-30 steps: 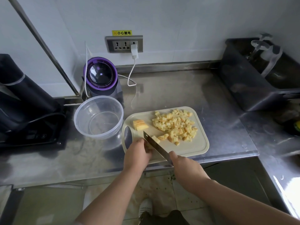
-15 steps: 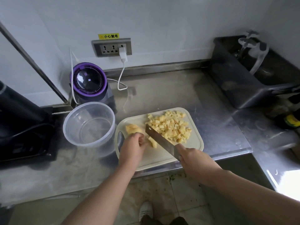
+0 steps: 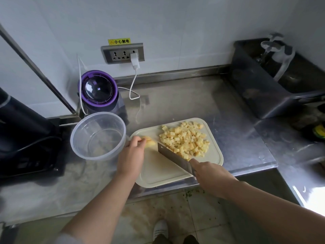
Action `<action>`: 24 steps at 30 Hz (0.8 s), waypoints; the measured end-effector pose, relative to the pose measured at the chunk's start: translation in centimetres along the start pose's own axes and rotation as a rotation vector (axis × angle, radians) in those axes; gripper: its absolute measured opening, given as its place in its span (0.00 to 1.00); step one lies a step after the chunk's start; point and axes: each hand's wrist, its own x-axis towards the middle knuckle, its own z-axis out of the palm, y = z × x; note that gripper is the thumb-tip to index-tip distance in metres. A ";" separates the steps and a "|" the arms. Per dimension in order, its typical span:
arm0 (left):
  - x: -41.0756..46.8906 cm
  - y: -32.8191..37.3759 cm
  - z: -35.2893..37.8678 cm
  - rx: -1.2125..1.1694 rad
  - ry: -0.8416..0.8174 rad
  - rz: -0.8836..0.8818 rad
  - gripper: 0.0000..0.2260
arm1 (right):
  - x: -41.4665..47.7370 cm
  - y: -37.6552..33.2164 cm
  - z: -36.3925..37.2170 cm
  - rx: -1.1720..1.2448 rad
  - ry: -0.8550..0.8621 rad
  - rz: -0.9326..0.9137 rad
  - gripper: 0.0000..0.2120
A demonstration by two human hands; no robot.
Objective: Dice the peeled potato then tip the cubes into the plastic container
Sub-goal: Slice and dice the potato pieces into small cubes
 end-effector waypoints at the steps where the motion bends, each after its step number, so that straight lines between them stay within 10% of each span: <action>1: -0.1 -0.2 0.2 0.065 0.006 0.038 0.26 | 0.0 0.0 0.0 0.001 -0.004 0.003 0.14; 24: 1.0 0.1 0.5 0.118 0.046 0.096 0.13 | -0.2 -0.2 -0.6 0.025 -0.012 -0.007 0.13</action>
